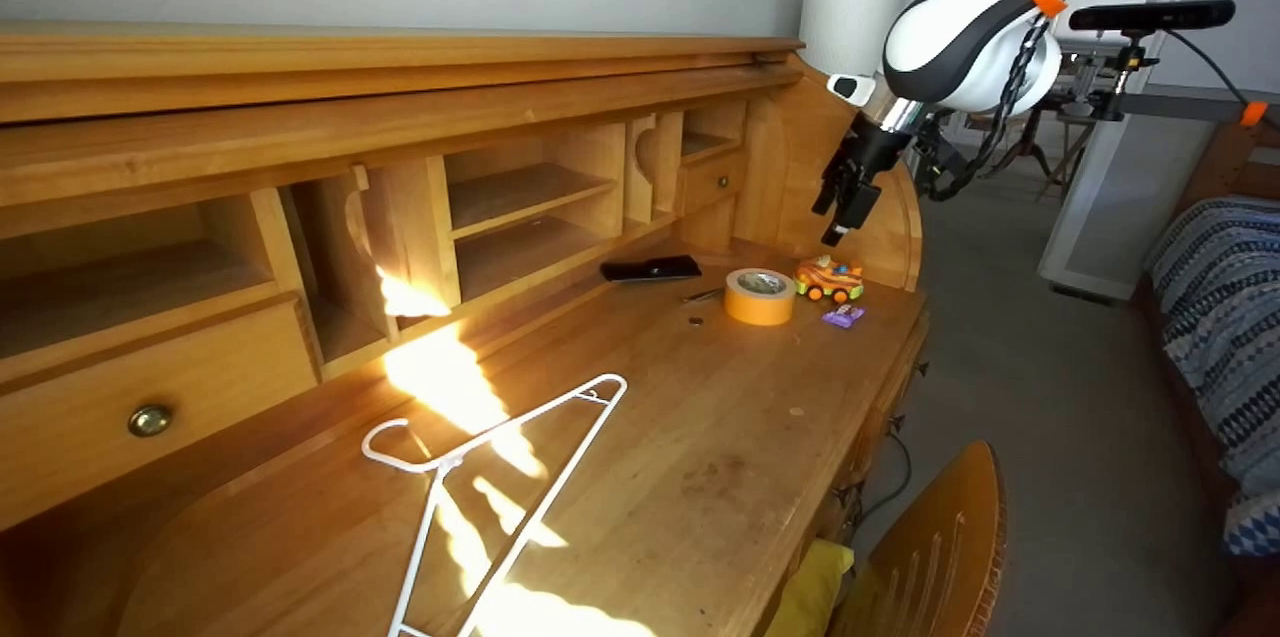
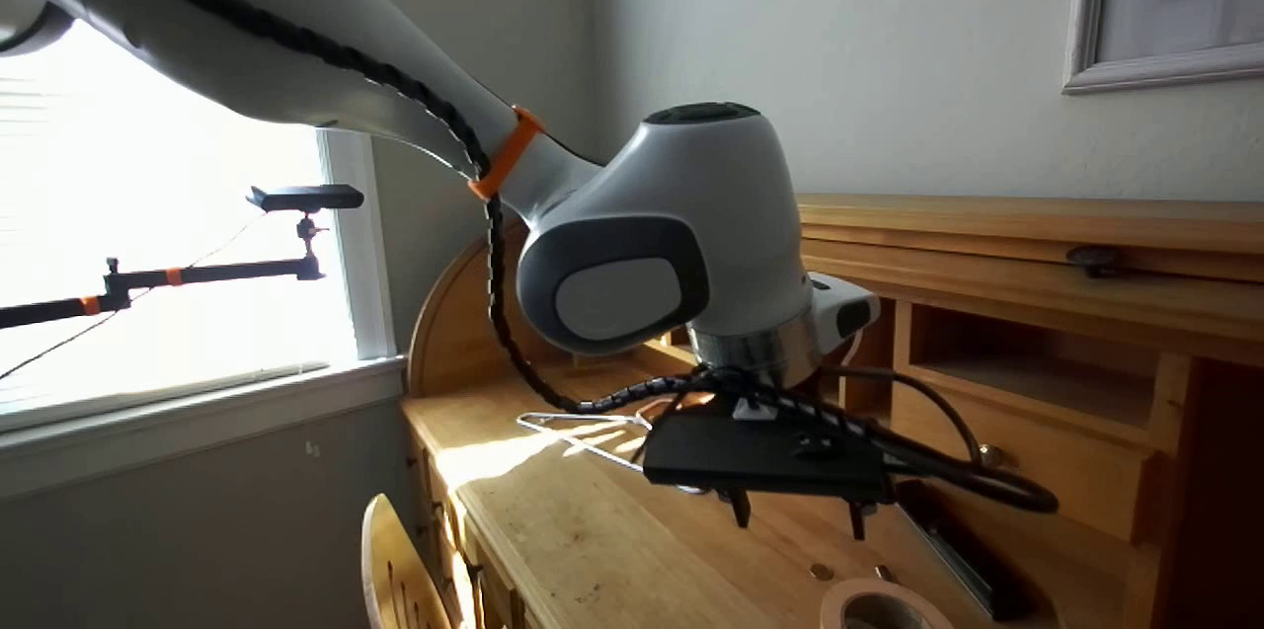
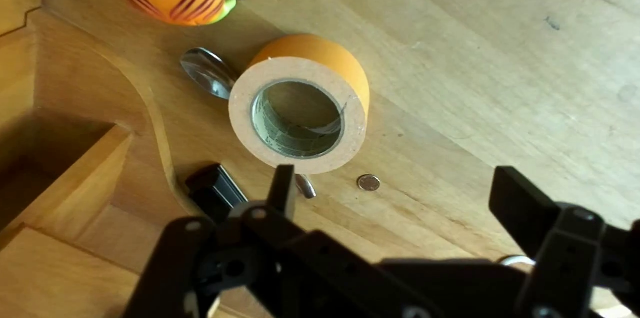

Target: Put the tape on the top surface of the desk

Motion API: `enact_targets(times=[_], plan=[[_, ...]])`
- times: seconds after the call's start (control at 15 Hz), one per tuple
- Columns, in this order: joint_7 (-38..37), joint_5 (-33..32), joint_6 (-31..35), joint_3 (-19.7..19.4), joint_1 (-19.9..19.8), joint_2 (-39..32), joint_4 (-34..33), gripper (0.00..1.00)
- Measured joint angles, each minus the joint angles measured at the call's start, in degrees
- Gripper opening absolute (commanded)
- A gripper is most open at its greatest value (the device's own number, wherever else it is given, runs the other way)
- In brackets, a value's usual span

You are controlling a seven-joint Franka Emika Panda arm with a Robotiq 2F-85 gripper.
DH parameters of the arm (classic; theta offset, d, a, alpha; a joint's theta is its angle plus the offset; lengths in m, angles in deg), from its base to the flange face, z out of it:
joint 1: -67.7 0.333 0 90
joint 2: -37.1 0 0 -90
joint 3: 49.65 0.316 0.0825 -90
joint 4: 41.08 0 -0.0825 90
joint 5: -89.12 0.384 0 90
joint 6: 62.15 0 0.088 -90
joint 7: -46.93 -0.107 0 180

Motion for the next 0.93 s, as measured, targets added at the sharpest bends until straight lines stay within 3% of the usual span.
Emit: enact_targets(times=[0.6,0.93], plan=[[-0.54,-1.31,-1.1,0.87,-1.16,-3.63,-2.52,1.0],[-0.59,-4.47,-1.38,1.18,-0.72,-9.81,-5.68,1.0]])
